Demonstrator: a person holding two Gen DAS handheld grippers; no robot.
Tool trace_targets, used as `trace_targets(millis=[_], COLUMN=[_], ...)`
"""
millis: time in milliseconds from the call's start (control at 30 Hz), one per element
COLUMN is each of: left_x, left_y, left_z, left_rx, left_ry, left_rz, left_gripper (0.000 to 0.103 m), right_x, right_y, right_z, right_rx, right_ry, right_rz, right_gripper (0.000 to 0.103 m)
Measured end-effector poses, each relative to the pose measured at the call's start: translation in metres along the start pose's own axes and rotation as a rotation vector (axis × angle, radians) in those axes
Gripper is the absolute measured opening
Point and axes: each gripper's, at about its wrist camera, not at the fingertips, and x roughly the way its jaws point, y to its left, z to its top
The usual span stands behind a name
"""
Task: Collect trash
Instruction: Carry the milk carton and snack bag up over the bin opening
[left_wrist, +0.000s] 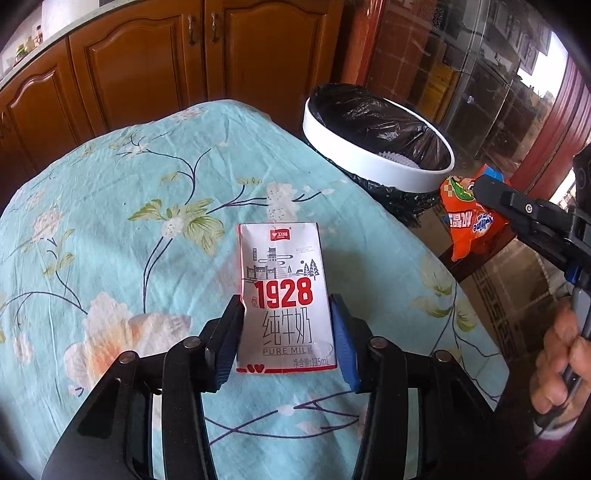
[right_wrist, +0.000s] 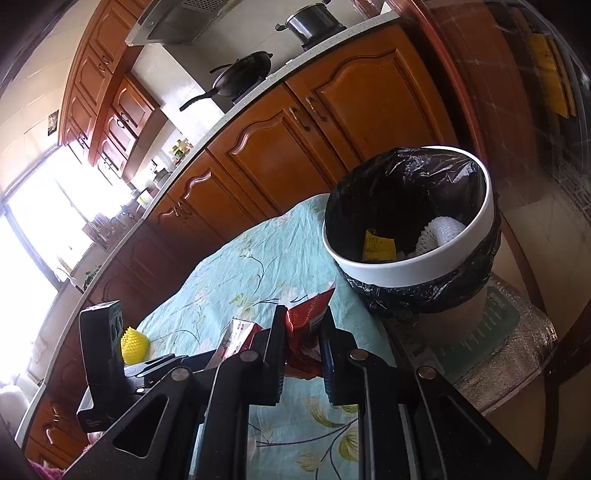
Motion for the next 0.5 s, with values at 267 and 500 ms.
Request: trace_targets(millis=[267, 500], left_x=[-0.01, -0.016], left_y=[-0.009, -0.025], left_z=[0.013, 0.029], left_rx=[0.019, 0.055], left_ry=[-0.036, -0.063], left_rz=[0.014, 0.009], left_gripper=[0.044, 0.044], right_x=[-0.001, -0.002], right_y=[-0.006, -0.01], right_z=[0.002, 0.009], right_rx=[0.006, 0.005], right_ry=[-0.004, -0.012], right_rz=[0.004, 0.002], right_gripper=[0.016, 0.016])
